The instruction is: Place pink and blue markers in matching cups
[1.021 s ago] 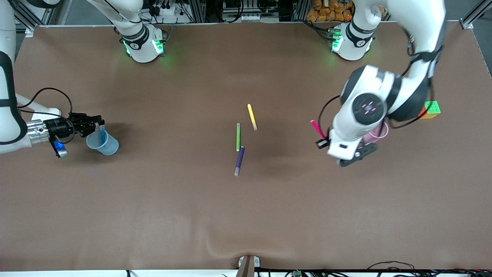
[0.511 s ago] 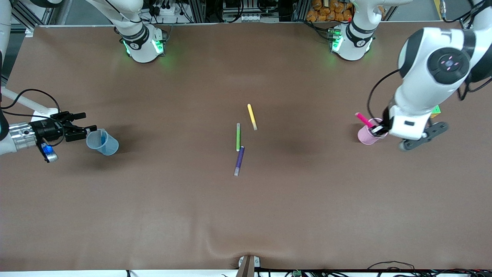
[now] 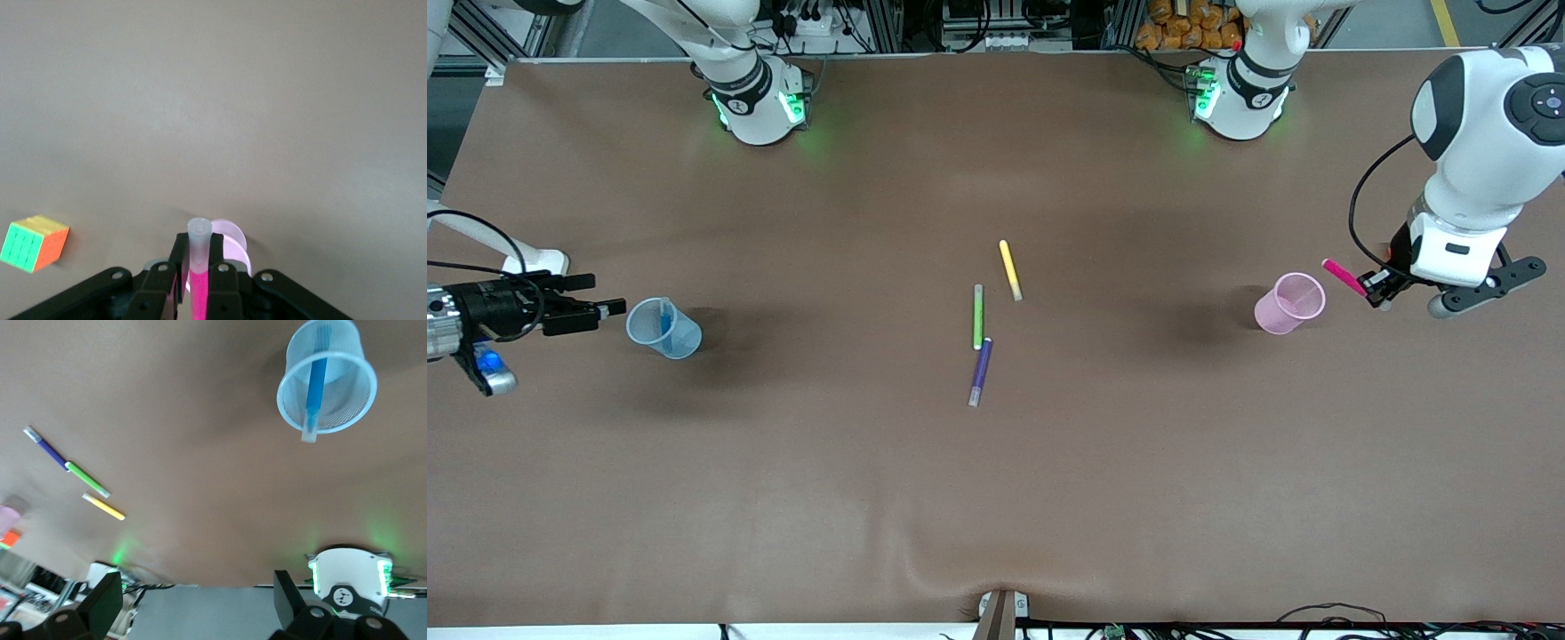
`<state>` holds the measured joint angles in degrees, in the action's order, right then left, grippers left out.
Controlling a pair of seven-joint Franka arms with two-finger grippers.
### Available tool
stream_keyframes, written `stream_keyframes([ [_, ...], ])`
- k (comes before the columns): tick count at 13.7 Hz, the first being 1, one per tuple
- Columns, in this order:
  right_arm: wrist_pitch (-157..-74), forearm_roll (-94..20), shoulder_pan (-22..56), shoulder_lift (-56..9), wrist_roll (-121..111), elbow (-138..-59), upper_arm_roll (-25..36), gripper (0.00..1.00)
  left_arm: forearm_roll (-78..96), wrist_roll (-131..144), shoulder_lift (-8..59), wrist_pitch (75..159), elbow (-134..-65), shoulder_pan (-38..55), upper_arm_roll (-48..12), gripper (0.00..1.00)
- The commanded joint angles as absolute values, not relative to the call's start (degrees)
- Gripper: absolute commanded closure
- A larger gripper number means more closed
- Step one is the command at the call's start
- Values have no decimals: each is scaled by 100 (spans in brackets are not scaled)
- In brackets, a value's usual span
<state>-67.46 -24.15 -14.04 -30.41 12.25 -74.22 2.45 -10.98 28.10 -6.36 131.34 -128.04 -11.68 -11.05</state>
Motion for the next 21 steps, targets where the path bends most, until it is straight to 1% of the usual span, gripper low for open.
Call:
stream_keyframes([
  [1,-6671,-1918,-1222,-3041,1248,-6858,246,0,-1178,2751,-1046,14025,-13647,-1362,-1169,100],
  [2,-6662,-1524,-1196,-3067,1074,-6490,211,0,-1178,2751,-1046,14193,-13745,-1449,-1169,100],
  [3,-6671,-1181,-1065,-3067,733,-6269,202,0,-1178,2751,-1028,14299,-13842,-1537,-1186,100],
  [4,-6706,-1082,-933,-3041,460,-6180,237,0,-1169,2751,-985,14387,-13947,-1529,-1187,100],
  [6,-6715,-1055,-870,-2997,448,-5951,246,0,-1169,2760,-932,14711,-14149,-1538,-1187,100],
  [9,-6750,-1160,-862,-2725,440,-5819,194,0,-1169,2760,-721,14827,-14177,-1521,-1187,100],
  [11,-6898,-1160,-687,-2602,431,-5792,220,0,-1151,2768,-598,14932,-14142,-1486,-1195,100],
  [13,-6908,-1134,-642,-2287,439,-5783,229,0,-1151,2769,-466,15055,-14142,-1485,-1187,100],
  [15,-6698,-977,-589,-1892,483,-5801,229,0,-1151,2760,-326,15230,-14168,-1494,-1187,100],
  [16,-6523,-610,-397,-1768,501,-5801,229,0,-1151,2768,-264,15301,-14159,-1503,-1187,100],
  [18,-6215,-142,-63,-1670,527,-5827,229,0,-1143,2769,-159,15346,-14142,-1512,-1187,100],
  [21,-6091,-254,-131,-1460,545,-6081,220,0,-1143,2777,-53,15425,-14124,-1503,-1187,100],
])
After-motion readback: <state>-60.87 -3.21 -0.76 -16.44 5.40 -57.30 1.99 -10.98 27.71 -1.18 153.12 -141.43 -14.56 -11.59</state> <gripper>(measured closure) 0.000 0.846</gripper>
